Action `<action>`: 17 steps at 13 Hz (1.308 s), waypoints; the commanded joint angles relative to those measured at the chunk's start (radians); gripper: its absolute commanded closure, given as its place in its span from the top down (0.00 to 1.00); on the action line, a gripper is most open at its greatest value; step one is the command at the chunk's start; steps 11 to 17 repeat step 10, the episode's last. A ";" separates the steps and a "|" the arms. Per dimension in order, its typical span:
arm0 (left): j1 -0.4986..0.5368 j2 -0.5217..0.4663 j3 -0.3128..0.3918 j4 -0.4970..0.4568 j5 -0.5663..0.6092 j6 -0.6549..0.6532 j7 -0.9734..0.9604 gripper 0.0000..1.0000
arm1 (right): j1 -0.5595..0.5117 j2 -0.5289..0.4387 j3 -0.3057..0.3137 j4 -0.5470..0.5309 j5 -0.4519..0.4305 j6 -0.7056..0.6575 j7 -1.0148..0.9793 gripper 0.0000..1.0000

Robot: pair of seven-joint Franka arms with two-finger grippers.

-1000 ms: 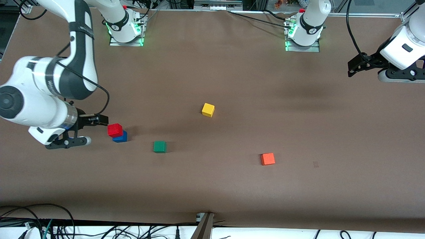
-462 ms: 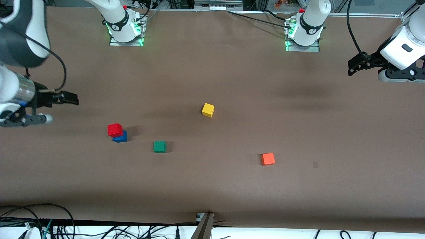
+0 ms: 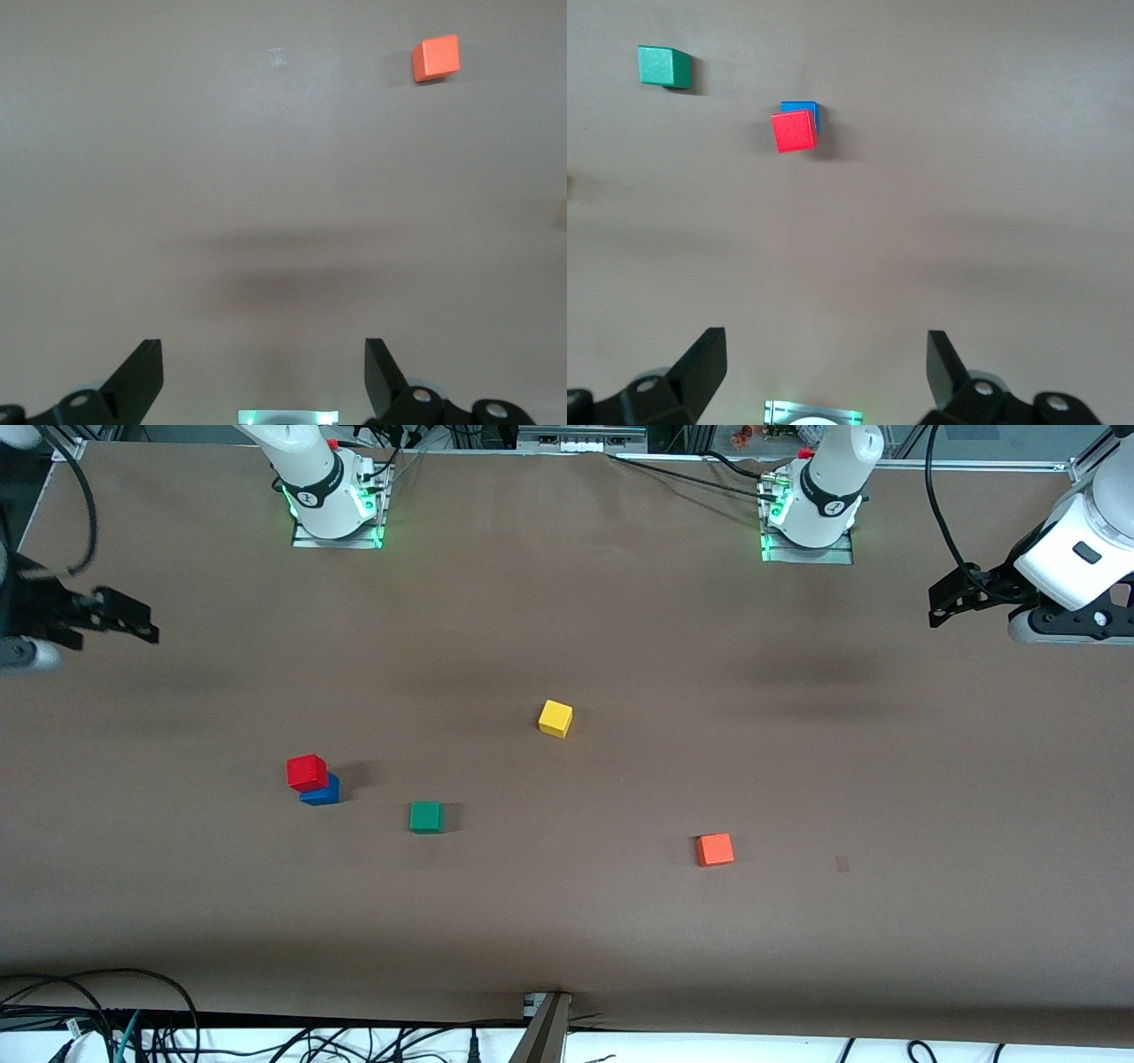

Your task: Pass red block to right arm, stack on blue

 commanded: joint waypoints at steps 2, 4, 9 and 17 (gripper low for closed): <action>0.010 0.006 -0.004 0.026 -0.006 -0.024 0.022 1.00 | -0.017 -0.070 0.050 -0.028 -0.049 -0.057 0.013 1.00; 0.008 0.006 -0.010 0.026 -0.003 -0.023 0.022 1.00 | -0.017 -0.066 0.052 -0.028 -0.044 -0.086 0.026 1.00; 0.010 0.006 -0.003 0.026 -0.003 -0.023 0.022 1.00 | -0.014 0.009 0.041 0.045 -0.041 -0.085 0.023 1.00; 0.010 0.006 -0.003 0.026 -0.002 -0.021 0.022 1.00 | -0.014 0.011 0.041 0.045 -0.041 -0.083 0.020 1.00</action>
